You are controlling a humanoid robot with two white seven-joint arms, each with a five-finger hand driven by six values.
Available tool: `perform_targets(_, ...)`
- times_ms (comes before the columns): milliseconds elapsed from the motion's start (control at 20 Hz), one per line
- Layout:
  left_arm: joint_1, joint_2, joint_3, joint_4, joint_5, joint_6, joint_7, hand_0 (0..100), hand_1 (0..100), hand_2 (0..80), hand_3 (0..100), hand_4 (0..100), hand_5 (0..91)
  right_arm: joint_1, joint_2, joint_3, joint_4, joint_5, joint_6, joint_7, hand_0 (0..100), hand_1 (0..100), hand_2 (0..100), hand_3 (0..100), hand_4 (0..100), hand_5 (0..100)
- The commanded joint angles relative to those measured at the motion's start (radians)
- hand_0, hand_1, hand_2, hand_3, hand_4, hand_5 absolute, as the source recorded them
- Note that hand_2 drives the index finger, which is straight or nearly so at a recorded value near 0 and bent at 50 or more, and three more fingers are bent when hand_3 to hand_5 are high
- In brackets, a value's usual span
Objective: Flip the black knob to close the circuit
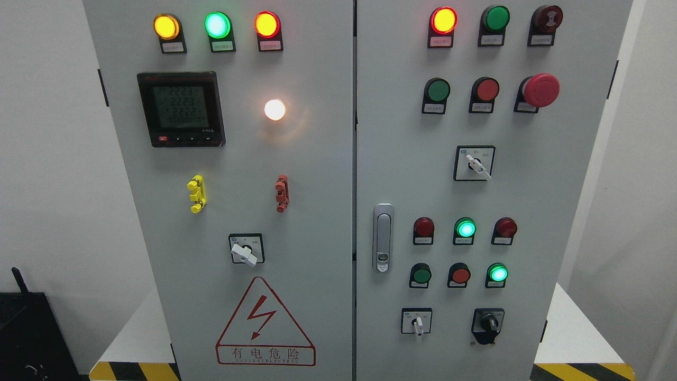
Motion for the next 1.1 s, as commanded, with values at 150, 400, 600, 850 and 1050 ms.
perform_targets(150, 0.0, 0.0, 0.011, 0.0, 0.008, 0.0, 0.0, 0, 0, 0.0, 5, 2, 0.0, 0.0, 0.0, 0.005, 0.013, -0.007, -0.002, 0.001, 0, 0, 0, 0, 0, 0)
perform_targets(400, 0.0, 0.0, 0.011, 0.0, 0.008, 0.0, 0.0, 0, 0, 0.0, 5, 2, 0.0, 0.0, 0.0, 0.002, 0.013, -0.007, -0.004, 0.002, 0, 0, 0, 0, 0, 0)
perform_targets(600, 0.0, 0.001, 0.011, 0.0, 0.008, 0.0, 0.0, 0, 0, 0.0, 5, 2, 0.0, 0.0, 0.0, 0.002, 0.01, -0.009, -0.008, 0.004, 0, 0, 0, 0, 0, 0)
perform_targets(850, 0.0, 0.0, 0.011, 0.0, 0.008, 0.0, 0.0, 0, 0, 0.0, 5, 2, 0.0, 0.07, 0.089, 0.0, -0.205, -0.056, -0.103, 0.074, 0, 0, 0, 0, 0, 0)
perform_targets(1050, 0.0, 0.0, 0.011, 0.0, 0.008, 0.0, 0.0, 0, 0, 0.0, 5, 2, 0.0, 0.187, 0.14, 0.072, -0.602, -0.058, -0.145, 0.084, 0, 0, 0, 0, 0, 0)
